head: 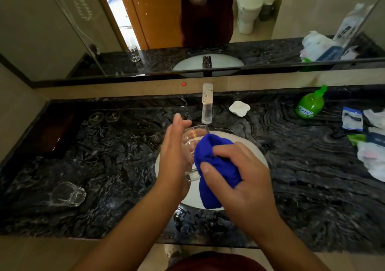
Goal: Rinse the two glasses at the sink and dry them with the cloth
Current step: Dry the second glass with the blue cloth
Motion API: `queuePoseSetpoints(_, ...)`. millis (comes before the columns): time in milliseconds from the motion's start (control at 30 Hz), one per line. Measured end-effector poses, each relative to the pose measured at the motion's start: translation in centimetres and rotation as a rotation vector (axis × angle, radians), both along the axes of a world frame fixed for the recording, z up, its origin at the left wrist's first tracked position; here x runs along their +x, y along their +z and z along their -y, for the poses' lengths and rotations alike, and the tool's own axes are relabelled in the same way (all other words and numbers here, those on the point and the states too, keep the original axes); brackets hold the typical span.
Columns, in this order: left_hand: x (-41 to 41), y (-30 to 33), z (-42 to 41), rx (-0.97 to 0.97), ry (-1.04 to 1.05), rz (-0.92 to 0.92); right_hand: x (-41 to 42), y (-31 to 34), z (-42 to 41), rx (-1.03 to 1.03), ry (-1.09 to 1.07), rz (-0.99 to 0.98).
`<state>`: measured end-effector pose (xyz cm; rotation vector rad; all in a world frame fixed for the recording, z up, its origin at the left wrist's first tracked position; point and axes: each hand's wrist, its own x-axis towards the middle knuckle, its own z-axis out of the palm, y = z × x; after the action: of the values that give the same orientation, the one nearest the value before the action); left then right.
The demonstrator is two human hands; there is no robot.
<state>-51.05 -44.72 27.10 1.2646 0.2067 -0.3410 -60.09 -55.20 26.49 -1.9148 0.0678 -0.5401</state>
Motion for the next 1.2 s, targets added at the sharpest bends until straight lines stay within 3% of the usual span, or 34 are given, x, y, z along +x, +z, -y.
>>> queuePoseSetpoints(100,-0.7,-0.3,0.2,0.064,-0.113,0.050,1.6,1.3,0.4,-0.080,-0.046,0.017)
queuePoseSetpoints(200,-1.6,-0.4,0.6,0.030,-0.186,-0.008,3.6,2.3,1.3,-0.017,-0.114,0.017)
queuePoseSetpoints(400,0.2,0.8,0.3,0.072,-0.074,0.116,3.5,2.3,0.2,-0.039,-0.072,0.000)
queuePoseSetpoints(567,1.0,1.7,-0.7,0.018,-0.030,0.062,2.0,1.6,-1.1,-0.173,-0.043,-0.038)
queuePoseSetpoints(767,-0.3,2.0,-0.5,0.006,-0.158,0.104,4.9,4.2,0.4,0.223,-0.122,0.030)
queuePoseSetpoints(900,0.8,3.5,-0.5,-0.054,-0.075,0.159,5.3,4.6,0.0,0.264,-0.069,0.024)
queuePoseSetpoints(1000,1.3,3.9,-0.5,-0.116,0.001,0.153,4.8,3.3,-0.1,0.360,-0.026,-0.090)
queuePoseSetpoints(1200,0.9,1.7,0.6,-0.039,0.101,0.333,3.9,1.3,-0.2,0.926,0.042,-0.276)
